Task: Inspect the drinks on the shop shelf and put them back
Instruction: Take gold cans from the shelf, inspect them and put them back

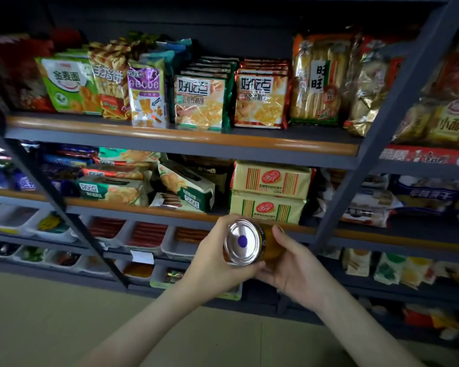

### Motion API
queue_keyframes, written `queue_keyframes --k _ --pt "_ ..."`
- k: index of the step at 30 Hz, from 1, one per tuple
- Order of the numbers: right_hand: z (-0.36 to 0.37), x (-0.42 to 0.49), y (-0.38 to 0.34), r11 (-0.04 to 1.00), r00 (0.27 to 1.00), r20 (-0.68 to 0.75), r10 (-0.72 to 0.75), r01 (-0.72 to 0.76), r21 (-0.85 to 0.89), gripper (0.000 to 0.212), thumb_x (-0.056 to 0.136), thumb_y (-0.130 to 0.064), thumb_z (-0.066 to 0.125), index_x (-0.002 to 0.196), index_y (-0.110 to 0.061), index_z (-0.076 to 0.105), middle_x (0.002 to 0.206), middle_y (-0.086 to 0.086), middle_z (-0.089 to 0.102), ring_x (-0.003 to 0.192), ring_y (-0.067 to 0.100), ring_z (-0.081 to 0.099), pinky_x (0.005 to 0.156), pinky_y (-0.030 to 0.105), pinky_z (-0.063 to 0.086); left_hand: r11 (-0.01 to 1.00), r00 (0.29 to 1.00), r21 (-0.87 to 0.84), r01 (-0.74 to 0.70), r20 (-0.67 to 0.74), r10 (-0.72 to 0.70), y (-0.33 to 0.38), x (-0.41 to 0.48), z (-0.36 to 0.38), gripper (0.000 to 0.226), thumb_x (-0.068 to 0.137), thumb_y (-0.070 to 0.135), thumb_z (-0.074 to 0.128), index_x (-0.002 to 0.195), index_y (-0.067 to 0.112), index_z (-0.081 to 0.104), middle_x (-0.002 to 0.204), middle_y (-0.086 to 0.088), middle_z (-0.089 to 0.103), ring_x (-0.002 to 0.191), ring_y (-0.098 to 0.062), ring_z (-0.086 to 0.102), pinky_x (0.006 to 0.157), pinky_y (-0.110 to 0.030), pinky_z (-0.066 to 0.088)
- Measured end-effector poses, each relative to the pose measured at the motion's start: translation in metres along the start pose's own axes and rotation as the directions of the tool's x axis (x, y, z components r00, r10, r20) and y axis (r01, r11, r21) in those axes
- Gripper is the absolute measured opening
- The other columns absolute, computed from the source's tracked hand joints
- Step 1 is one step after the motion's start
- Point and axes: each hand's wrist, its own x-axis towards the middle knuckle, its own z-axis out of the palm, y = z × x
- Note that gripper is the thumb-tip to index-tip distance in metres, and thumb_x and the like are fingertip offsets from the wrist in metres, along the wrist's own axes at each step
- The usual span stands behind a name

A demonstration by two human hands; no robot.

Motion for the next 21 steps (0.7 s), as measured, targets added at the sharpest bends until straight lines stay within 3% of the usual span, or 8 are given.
queue_keyframes --k 2,4,7,10,12,14,18,21 --pt "-0.003 0.004 0.005 0.994 0.999 0.047 -0.002 0.007 -0.111 0.080 0.061 -0.038 0.089 0.130 -0.018 0.055 0.126 0.013 0.064 0.112 0.029 0.064 0.091 0.049 0.053 0.976 0.986 -0.161 0.147 -0.060 -0.158 0.000 -0.001 -0.006 0.058 0.063 0.037 0.081 0.112 0.031 0.050 0.103 0.020 0.063 0.096 0.001 0.063 0.075 -0.014 0.050" --pt "-0.006 0.007 0.008 0.956 0.997 0.061 -0.053 0.068 -0.284 0.096 0.053 -0.043 0.092 0.135 -0.022 0.048 0.127 0.005 0.064 0.119 0.024 0.060 0.099 0.047 0.049 0.846 0.934 -0.436 0.308 -0.034 -0.357 -0.002 0.000 -0.010 0.060 0.063 0.039 0.084 0.110 0.017 0.055 0.105 -0.002 0.068 0.093 -0.013 0.068 0.071 -0.021 0.053" --pt "-0.004 0.009 0.012 0.862 0.980 0.094 -0.172 0.197 -0.466 0.087 0.063 -0.039 0.087 0.137 -0.027 0.044 0.129 0.004 0.061 0.119 0.022 0.059 0.092 0.039 0.053 0.600 0.828 -0.645 0.474 0.094 -0.553 0.002 0.005 -0.014 0.067 0.068 0.041 0.077 0.115 0.001 0.053 0.105 -0.018 0.068 0.086 -0.021 0.072 0.067 -0.028 0.057" --pt "0.001 0.008 0.016 0.820 0.967 0.016 -0.252 0.223 -0.527 0.069 0.069 -0.040 0.079 0.129 -0.022 0.049 0.122 0.009 0.062 0.102 0.025 0.066 0.073 0.035 0.055 0.532 0.795 -0.640 0.554 0.216 -0.567 0.002 0.005 -0.020 0.070 0.071 0.046 0.069 0.122 0.001 0.051 0.102 -0.015 0.070 0.087 -0.023 0.072 0.068 -0.031 0.058" --pt "0.006 0.007 0.016 0.850 0.971 -0.053 -0.233 0.177 -0.496 0.063 0.072 -0.047 0.078 0.122 -0.017 0.053 0.109 0.014 0.064 0.077 0.026 0.065 0.060 0.035 0.053 0.565 0.788 -0.569 0.598 0.291 -0.542 0.000 0.002 -0.023 0.067 0.074 0.048 0.068 0.124 0.007 0.051 0.109 -0.015 0.068 0.088 -0.025 0.072 0.071 -0.034 0.058" --pt "0.008 0.005 0.014 0.885 0.974 -0.121 -0.193 0.120 -0.449 0.054 0.079 -0.050 0.069 0.118 -0.015 0.056 0.092 0.014 0.064 0.062 0.023 0.056 0.050 0.032 0.047 0.667 0.811 -0.461 0.585 0.304 -0.501 -0.002 0.000 -0.027 0.062 0.077 0.052 0.073 0.123 0.015 0.053 0.116 -0.010 0.066 0.095 -0.021 0.071 0.078 -0.035 0.059" --pt "0.010 0.004 0.008 0.844 0.975 -0.202 -0.097 -0.028 -0.536 0.047 0.078 -0.056 0.055 0.108 -0.019 0.059 0.065 0.007 0.060 0.053 0.021 0.044 0.038 0.025 0.035 0.921 0.917 -0.139 0.363 0.227 -0.328 -0.009 0.005 -0.040 0.058 0.078 0.049 0.074 0.130 0.040 0.048 0.122 0.021 0.057 0.109 0.003 0.057 0.087 -0.021 0.051" --pt "0.012 0.006 0.002 0.768 0.973 -0.218 -0.076 -0.083 -0.635 0.058 0.076 -0.061 0.054 0.108 -0.013 0.060 0.058 0.005 0.055 0.046 0.017 0.042 0.036 0.022 0.032 0.963 0.881 0.072 0.260 0.392 -0.267 -0.007 0.012 -0.049 0.048 0.083 0.042 0.073 0.125 0.041 0.049 0.119 0.020 0.059 0.107 0.002 0.058 0.084 -0.019 0.052"
